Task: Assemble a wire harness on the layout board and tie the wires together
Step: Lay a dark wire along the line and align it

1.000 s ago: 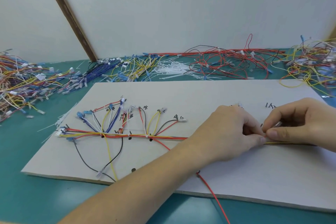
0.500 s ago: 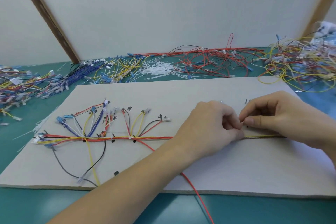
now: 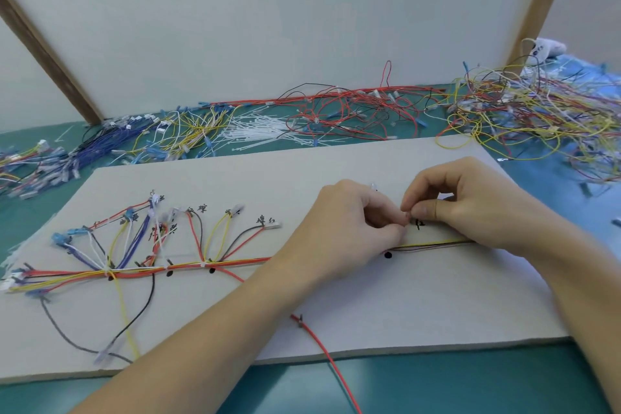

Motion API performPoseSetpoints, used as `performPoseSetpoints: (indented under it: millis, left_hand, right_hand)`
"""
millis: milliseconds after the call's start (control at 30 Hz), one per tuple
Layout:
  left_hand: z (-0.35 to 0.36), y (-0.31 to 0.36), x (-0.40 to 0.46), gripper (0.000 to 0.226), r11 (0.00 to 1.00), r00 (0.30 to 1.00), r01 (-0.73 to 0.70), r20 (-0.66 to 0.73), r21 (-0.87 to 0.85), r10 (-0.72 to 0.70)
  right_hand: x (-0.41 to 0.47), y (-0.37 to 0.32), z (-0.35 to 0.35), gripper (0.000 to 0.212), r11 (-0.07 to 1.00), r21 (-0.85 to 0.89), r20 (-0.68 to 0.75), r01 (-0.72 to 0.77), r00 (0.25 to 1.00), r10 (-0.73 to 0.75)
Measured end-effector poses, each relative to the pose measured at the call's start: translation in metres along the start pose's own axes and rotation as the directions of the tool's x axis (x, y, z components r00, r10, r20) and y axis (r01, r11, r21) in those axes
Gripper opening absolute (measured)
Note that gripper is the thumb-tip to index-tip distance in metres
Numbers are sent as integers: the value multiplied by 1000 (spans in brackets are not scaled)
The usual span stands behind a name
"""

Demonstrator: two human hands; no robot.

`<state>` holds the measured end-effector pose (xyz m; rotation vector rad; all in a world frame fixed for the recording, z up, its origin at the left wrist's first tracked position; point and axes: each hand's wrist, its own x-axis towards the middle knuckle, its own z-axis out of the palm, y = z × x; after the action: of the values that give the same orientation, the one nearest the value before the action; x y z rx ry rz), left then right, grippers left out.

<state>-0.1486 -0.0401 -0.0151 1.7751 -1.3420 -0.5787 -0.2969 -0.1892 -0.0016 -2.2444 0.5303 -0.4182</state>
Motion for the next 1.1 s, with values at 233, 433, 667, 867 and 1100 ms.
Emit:
performPoseSetpoints:
  millis: [233,433,667,867,1100]
  left_hand:
    - [5,2,-4,15,998,998,-40,-54,38,42]
    - [8,5,-6,17,993,996,-70,-53,99,76]
    - [10,12,-9,19,956,985,-144,-55,256,163]
    - [13,15,-8,17,923,979,-170,-51,346,199]
    - [12,11,-6,17,898,981,-175,-1,403,192]
  right_hand:
    - [2,-2,1,38,998,-54,-13,-18,1000,17]
    - [1,-3,1,41,997,-79,-23,-24,999,22]
    - [4,-4,1,47,990,-131,-8,-42,999,41]
    - [3,0,1,45,994,-109,15,-16,1000,18]
    - [0,3,-5,31,999,-31,88,5,996,-2]
